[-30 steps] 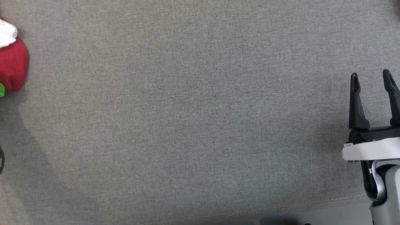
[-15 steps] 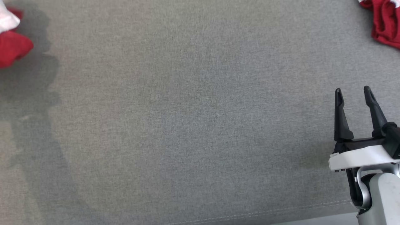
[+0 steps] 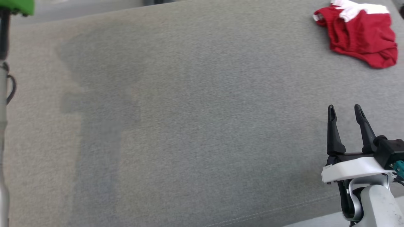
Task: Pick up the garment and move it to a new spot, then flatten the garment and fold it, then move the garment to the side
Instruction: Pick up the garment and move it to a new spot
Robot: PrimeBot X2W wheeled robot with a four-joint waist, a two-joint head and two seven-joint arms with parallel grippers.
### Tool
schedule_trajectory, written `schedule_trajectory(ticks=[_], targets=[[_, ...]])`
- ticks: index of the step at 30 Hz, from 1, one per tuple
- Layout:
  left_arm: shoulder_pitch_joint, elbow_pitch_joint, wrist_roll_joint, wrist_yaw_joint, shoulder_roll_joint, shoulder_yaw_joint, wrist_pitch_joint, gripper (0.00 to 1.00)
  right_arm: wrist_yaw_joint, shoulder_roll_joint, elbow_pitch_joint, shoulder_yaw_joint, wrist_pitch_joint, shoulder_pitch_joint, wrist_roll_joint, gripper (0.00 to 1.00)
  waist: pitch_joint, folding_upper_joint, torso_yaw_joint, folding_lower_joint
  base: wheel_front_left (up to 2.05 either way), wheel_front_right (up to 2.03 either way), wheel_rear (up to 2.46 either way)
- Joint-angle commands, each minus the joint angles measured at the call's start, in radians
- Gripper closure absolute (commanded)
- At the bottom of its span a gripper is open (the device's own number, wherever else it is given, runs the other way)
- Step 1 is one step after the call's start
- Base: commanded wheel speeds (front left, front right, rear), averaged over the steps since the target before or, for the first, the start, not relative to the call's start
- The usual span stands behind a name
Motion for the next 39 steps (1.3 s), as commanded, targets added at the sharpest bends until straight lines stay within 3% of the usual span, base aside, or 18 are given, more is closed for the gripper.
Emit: schedule_trajectory(ticks=[1,12,22,26,27,28,29,39], targets=[[-0.013,-0.032,-0.002,0.005,-0.015,-0.012,0.017,1.0,-0.001,0.005,0.002,0.001,-0.004,0.011,0.005,0.0,-0.027,0.0,-0.072,0.0,0.0,0.0,0.0],[0.105,-0.213,-0.007,0.02,-0.137,-0.136,0.108,1.0,-0.001,0.027,-0.003,0.038,-0.005,0.013,0.038,0.0,-0.015,0.0,-0.221,0.0,0.0,0.0,0.0],[0.406,-0.139,-0.057,0.071,-0.214,-0.184,0.041,1.0,-0.001,0.028,-0.011,0.052,-0.005,0.006,0.077,0.0,0.02,0.0,-0.248,0.0,0.0,0.0,0.0],[0.491,-0.08,-0.073,0.067,-0.231,-0.205,0.011,1.0,-0.001,0.028,-0.011,0.055,-0.005,0.001,0.075,0.0,0.028,0.0,-0.238,0.0,0.0,0.0,0.0],[0.507,-0.063,-0.075,0.06,-0.238,-0.217,0.007,0.81,-0.001,0.028,-0.011,0.053,-0.005,-0.001,0.075,0.0,0.028,0.0,-0.233,0.0,0.0,0.0,0.0],[0.515,-0.053,-0.074,0.056,-0.244,-0.223,-0.001,0.27,-0.001,0.028,-0.009,0.054,-0.005,-0.002,0.073,0.0,0.027,0.0,-0.228,0.0,0.0,0.0,0.0],[0.518,-0.04,-0.075,0.054,-0.249,-0.228,-0.008,0.0,-0.001,0.028,-0.008,0.053,-0.005,-0.002,0.069,0.0,0.024,0.0,-0.221,0.0,0.0,0.0,0.0],[0.488,-0.066,-0.049,0.083,-0.244,-0.195,-0.113,0.0,-0.001,0.028,-0.017,0.046,-0.005,0.028,0.032,0.0,-0.06,0.0,-0.127,0.0,0.0,0.0,0.0]])
